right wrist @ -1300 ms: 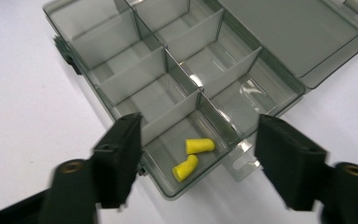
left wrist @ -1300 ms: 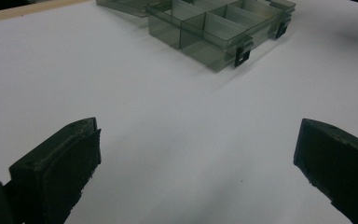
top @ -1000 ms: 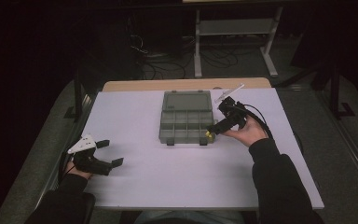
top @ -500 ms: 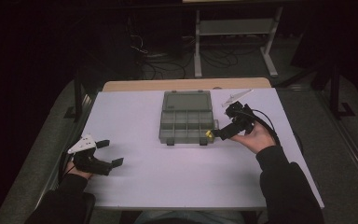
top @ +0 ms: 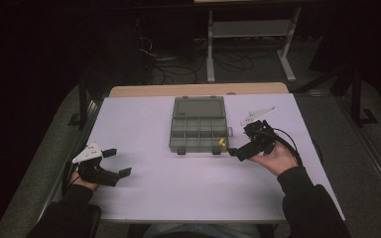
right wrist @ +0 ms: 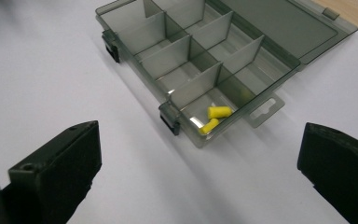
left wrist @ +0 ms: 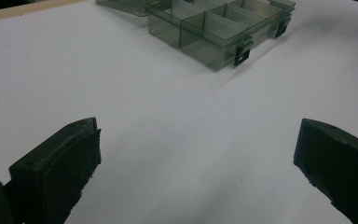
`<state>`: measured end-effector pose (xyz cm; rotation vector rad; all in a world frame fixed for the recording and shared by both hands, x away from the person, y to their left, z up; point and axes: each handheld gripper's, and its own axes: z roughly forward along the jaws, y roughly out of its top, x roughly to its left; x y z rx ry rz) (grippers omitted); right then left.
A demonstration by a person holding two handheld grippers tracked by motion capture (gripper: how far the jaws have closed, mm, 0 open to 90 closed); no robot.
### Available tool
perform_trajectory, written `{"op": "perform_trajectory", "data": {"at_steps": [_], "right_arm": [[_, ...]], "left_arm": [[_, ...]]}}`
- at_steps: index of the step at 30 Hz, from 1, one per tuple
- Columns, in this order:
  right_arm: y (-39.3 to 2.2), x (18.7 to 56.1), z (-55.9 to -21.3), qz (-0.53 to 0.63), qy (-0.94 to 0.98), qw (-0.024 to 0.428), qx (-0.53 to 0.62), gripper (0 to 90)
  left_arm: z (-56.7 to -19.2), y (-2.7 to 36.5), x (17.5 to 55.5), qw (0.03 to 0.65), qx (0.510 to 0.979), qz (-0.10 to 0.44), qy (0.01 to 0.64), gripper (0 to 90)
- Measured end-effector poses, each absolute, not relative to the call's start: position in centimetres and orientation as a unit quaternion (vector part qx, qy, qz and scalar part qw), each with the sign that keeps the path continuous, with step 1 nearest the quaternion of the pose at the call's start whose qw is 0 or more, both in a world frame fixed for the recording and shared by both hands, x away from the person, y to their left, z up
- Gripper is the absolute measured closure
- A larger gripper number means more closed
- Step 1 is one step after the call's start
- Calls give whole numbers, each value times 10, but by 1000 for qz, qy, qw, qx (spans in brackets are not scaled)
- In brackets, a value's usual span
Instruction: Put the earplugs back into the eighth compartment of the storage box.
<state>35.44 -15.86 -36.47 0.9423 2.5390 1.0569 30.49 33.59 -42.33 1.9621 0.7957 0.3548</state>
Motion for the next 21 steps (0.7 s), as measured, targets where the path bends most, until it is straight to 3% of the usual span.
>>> {"op": "perform_trajectory", "data": {"at_steps": [21], "right_arm": [[-195, 325, -395, 404, 836, 124, 350, 0]], "left_arm": [[-423, 336, 305, 477, 803, 145, 326, 0]]}}
